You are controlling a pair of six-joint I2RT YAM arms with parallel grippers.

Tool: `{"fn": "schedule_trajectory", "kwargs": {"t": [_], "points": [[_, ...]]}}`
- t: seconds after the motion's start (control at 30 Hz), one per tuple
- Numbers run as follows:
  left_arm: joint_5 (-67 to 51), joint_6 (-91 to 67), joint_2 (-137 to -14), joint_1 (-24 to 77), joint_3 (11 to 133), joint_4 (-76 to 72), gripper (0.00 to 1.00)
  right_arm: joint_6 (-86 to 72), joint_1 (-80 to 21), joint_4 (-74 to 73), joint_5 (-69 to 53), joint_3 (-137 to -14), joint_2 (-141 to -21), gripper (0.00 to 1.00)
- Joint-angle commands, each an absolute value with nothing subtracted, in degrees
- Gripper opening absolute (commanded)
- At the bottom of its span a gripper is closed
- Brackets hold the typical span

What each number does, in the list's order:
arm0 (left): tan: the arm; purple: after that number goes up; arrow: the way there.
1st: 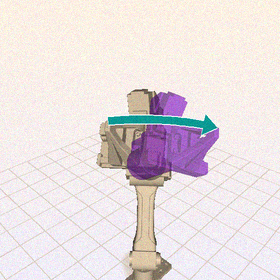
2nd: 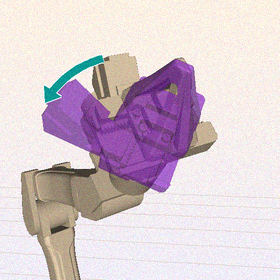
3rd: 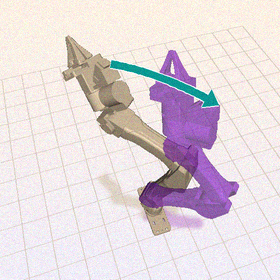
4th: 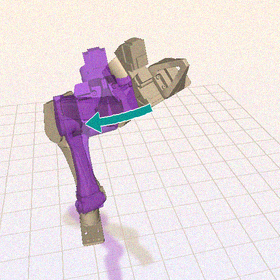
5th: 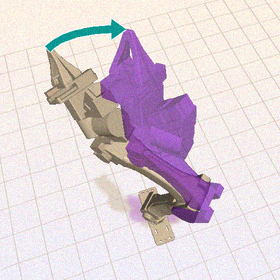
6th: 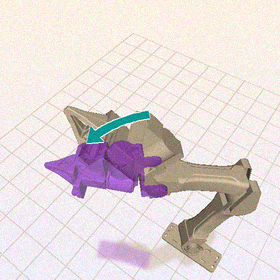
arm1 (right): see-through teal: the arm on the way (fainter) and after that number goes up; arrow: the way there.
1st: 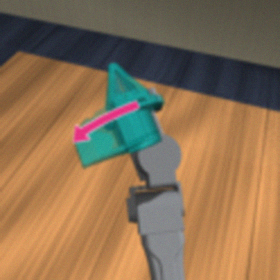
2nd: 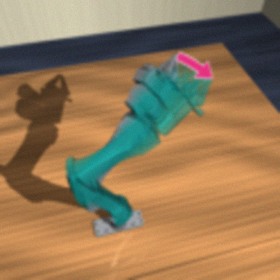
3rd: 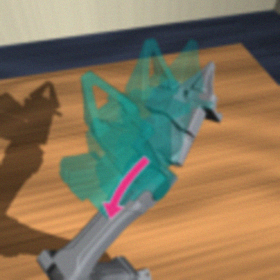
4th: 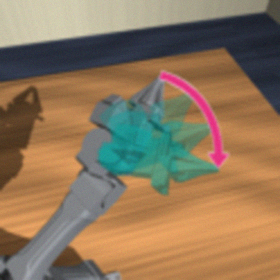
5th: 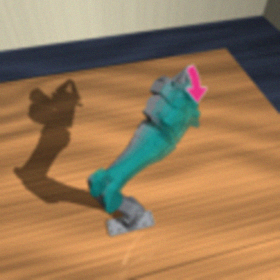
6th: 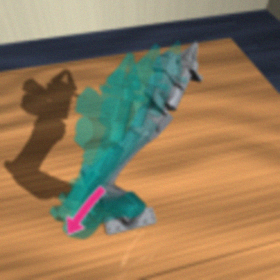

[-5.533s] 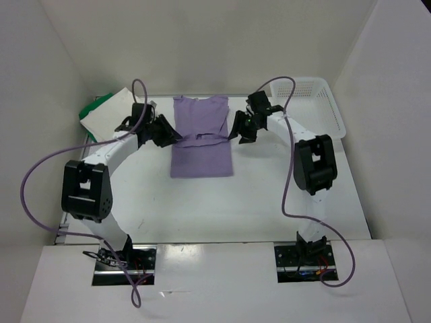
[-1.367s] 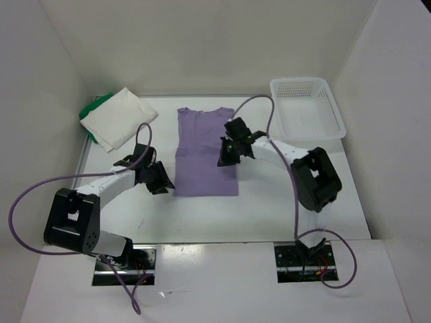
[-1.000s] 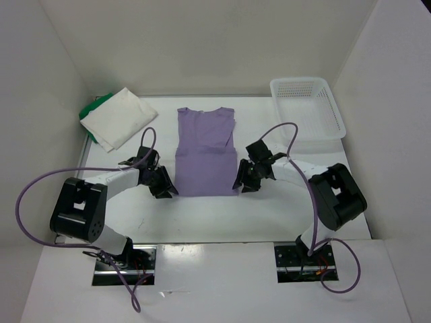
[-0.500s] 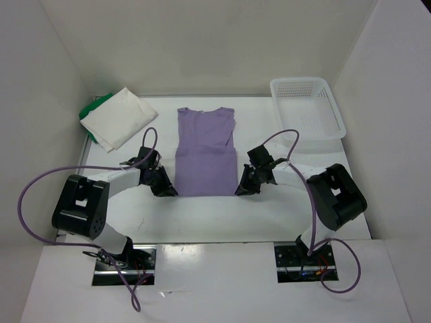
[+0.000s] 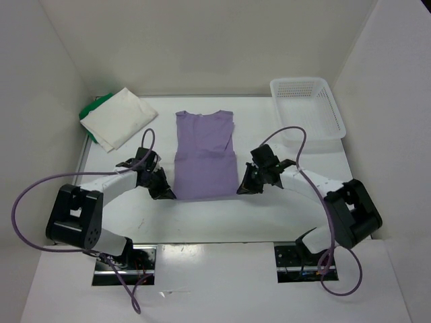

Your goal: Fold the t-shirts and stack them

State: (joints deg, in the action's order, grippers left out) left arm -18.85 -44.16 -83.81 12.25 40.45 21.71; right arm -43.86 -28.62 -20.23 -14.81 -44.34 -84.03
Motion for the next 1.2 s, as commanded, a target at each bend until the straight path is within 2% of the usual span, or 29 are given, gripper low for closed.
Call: {"fn": "schedule_trajectory", "kwargs": {"t": [0.0,0.17,0.3,0.47,0.63,0.83,0.93,1.17], "points": [[-21.8,-42.3,-78.9,12.7,39.6,30.3,0.0,-44.6,-31.5,-27.4,-16.4,-41.8,-77.7,0.0],[-23.6,-43.0,-67.2,12.7,43.8,44.9,0.0,-45.6,-33.4,-38.5,-17.2,-44.8,-68.8,0.0],[-23.5,-43.0,-68.2,11.3,54.0,46.4,0.0,-39.9,-25.0,-42.4,-20.0,-54.5,-71.5,0.0],[-23.2,-40.6,-80.6,8.7,69.0,39.2,0.0,-31.1,-19.5,-40.9,-18.7,-66.6,-82.0,0.0],[-18.2,-40.4,-92.7,7.5,78.5,31.1,0.0,-29.9,-15.7,-33.9,-16.3,-79.9,-97.2,0.0],[-14.2,-41.6,-109.3,6.9,91.1,26.1,0.0,-28.7,-12.8,-32.4,-14.2,-98.7,-114.8,0.0],[-12.5,-41.6,-113.7,6.9,93.5,22.9,0.02,-28.1,-12.8,-32.9,-12.0,-105.6,-121.3,0.0],[-9.4,-44.9,-121.6,6.9,98.9,17.5,0.05,-29.3,-12.8,-30.4,-9.0,-113.0,-129.2,0.0]]}}
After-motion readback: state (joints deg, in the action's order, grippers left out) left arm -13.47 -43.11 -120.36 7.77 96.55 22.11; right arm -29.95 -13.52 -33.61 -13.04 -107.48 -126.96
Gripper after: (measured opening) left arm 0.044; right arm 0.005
